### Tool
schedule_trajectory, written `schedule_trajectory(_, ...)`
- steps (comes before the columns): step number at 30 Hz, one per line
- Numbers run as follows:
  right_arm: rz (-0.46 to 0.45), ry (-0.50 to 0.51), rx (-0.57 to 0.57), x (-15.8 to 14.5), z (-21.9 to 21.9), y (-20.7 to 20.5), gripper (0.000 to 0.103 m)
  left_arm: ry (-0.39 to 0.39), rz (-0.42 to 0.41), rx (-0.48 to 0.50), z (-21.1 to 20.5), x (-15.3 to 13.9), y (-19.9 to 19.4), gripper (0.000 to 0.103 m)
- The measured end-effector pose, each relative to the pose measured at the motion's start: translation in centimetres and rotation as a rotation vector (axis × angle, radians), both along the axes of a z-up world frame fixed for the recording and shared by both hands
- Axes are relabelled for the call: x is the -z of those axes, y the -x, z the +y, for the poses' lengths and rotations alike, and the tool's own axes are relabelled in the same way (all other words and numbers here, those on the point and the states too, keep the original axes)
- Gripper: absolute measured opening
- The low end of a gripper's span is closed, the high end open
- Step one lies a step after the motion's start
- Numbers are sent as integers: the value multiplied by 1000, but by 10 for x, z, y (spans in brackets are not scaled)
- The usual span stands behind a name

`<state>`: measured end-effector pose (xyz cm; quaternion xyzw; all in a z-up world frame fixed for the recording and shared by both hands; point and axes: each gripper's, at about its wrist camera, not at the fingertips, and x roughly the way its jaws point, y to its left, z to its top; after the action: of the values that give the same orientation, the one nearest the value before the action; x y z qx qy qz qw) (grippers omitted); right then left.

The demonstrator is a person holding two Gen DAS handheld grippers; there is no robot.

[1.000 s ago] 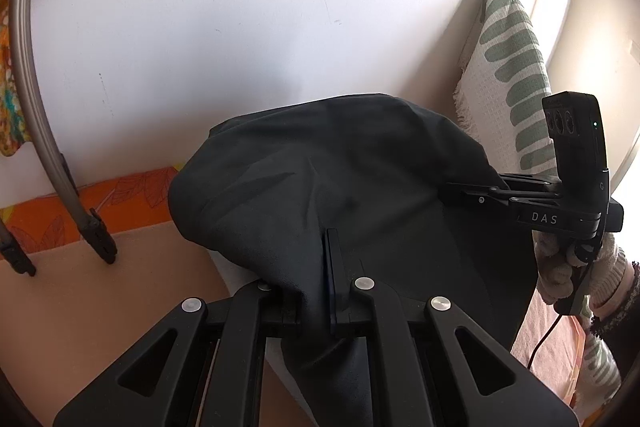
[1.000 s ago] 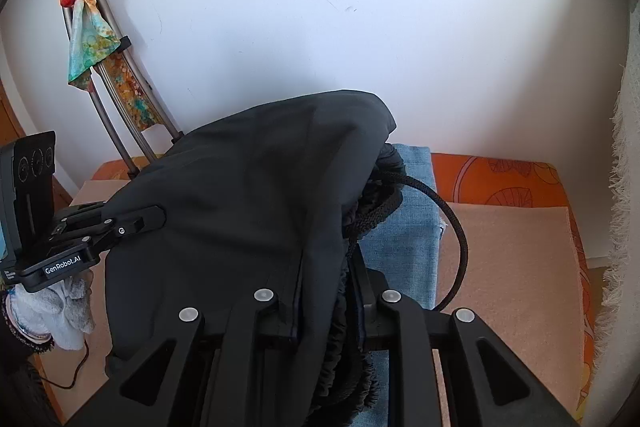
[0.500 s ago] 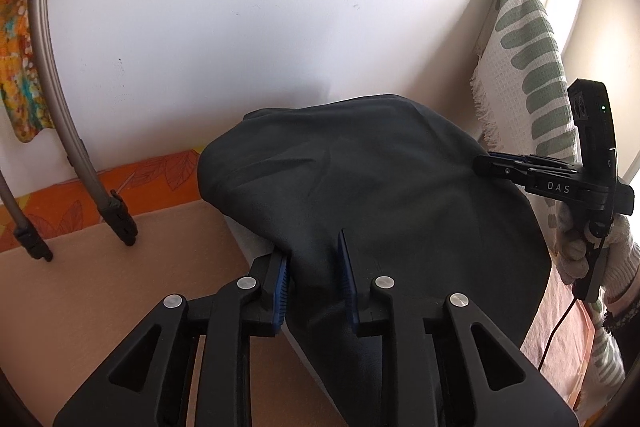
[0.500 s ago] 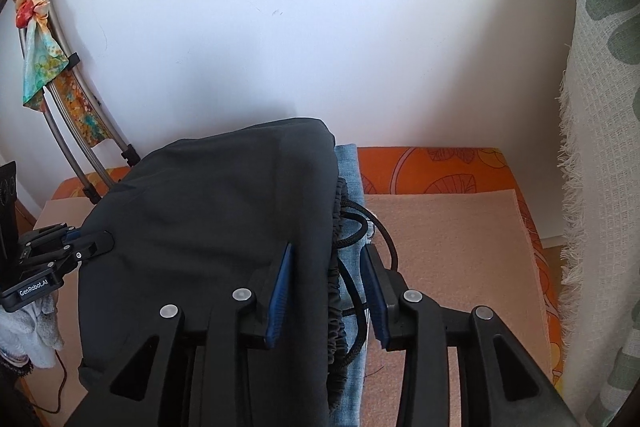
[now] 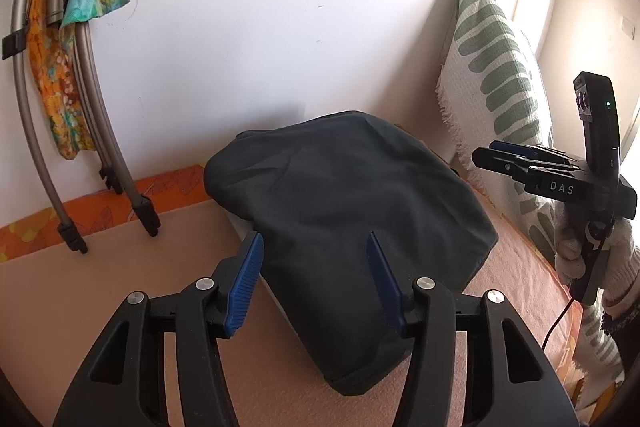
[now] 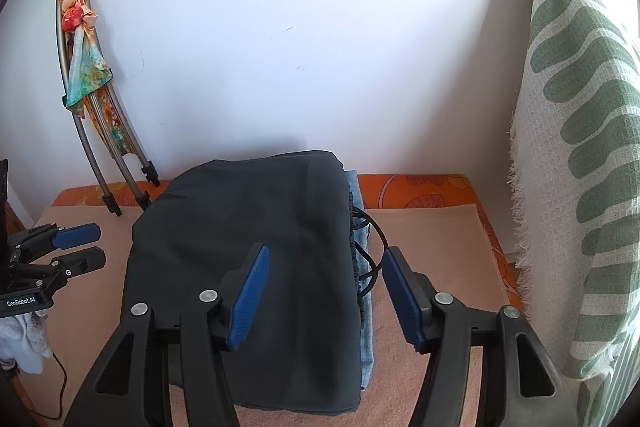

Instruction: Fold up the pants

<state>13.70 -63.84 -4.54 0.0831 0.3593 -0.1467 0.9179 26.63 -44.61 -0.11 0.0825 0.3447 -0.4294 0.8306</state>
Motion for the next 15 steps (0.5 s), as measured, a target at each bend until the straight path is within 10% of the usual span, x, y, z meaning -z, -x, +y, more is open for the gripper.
schedule_trajectory(15,-98,91,77,-49,120,100,92,41,-44,-2,77,-50,99,75)
